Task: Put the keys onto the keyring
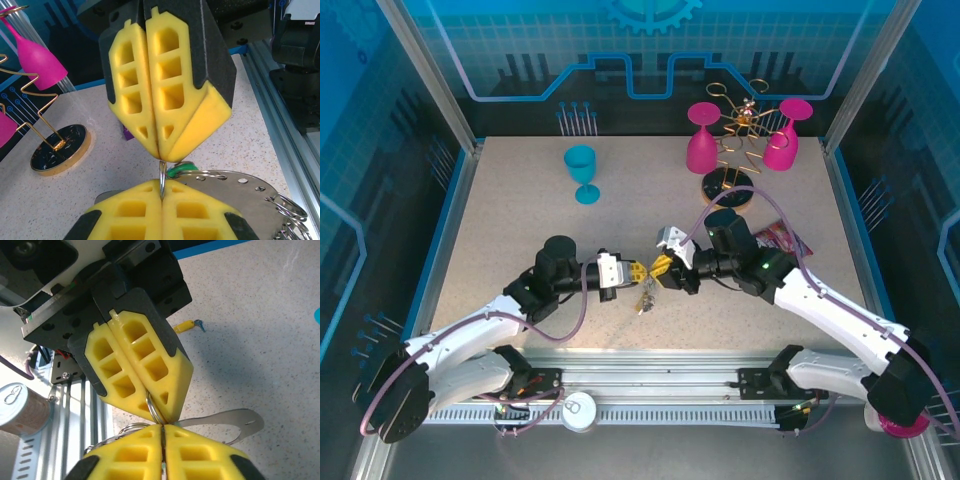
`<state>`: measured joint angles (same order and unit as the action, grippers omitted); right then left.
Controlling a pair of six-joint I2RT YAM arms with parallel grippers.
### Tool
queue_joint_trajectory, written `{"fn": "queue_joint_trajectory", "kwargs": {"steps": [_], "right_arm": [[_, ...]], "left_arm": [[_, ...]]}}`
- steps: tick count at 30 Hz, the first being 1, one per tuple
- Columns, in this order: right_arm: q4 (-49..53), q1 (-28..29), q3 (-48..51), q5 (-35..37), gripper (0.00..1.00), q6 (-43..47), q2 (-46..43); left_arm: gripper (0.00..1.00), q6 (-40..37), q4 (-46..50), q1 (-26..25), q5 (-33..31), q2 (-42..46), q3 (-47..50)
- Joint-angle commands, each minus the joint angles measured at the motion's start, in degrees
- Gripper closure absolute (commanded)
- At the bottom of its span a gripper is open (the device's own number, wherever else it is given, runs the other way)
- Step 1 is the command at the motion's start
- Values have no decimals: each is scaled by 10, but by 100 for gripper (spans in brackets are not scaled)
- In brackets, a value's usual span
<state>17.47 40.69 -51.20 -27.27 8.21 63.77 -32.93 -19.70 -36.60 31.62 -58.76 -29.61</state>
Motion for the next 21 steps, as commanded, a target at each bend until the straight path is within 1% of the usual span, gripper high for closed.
{"fn": "queue_joint_trajectory", "kwargs": {"steps": [1,3,8,10,14,18,20,21], "right_arm": [[2,-8,-1,19,95,-9,1],[15,-8,-1,38,97,-10,2],[15,-9,5,42,95,-22,9],[13,-9,5,41,92,-25,12],[2,-11,5,37,78,-33,9],[15,-11,5,22,71,-23,-2],[8,-9,5,23,65,-16,-22],[-1,-9,22,24,64,-7,-34]], "left_arm": [[100,9,-38,-2,12,9,9],[100,16,-54,-2,19,11,11],[100,32,-91,-1,48,10,14],[100,35,-99,-2,56,9,16],[100,38,-113,-2,58,9,20],[100,63,-142,-2,64,8,23],[100,67,-141,-2,69,5,21],[100,68,-142,-1,70,3,21]]}}
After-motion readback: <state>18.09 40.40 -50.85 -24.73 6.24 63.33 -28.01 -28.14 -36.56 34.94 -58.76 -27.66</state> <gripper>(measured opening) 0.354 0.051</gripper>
